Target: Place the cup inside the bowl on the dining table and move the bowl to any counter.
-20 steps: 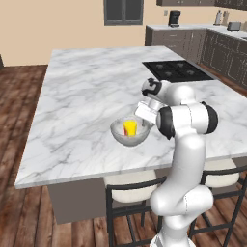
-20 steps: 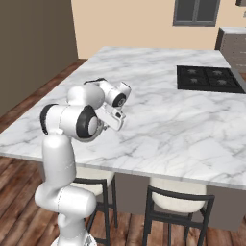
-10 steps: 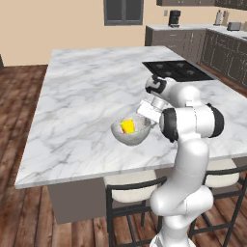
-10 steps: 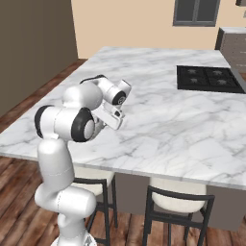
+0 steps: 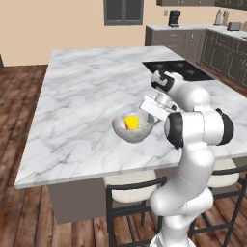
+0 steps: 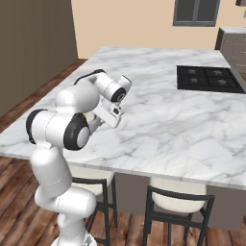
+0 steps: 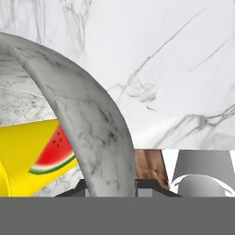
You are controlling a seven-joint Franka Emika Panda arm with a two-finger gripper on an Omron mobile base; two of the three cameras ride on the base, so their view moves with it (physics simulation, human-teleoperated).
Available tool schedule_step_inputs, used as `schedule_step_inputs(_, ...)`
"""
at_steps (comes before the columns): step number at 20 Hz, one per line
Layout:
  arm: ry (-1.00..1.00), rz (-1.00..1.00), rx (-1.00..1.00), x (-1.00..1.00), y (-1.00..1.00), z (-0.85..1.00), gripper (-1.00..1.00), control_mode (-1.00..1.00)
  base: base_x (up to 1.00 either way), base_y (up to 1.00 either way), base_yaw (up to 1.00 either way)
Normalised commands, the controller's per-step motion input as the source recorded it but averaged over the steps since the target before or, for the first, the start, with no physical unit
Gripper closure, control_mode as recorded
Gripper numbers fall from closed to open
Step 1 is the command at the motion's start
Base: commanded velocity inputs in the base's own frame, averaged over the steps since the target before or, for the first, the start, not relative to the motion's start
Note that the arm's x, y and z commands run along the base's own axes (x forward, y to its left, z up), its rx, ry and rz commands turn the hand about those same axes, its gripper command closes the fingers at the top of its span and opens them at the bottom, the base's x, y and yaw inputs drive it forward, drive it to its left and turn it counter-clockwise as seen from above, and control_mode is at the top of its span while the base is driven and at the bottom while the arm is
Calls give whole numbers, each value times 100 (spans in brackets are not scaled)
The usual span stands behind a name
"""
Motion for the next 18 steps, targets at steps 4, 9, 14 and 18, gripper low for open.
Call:
schedule_step_inputs(4,-5,0,3,-24,0,38,100,-100,0,0,0)
schedule_step_inputs(9,-3,0,2,-25,0,37,100,-100,0,0,0)
schedule_step_inputs(14,-3,0,3,-25,0,38,100,-100,0,0,0)
schedule_step_inputs(18,-2,0,2,-30,0,22,100,-100,0,0,0)
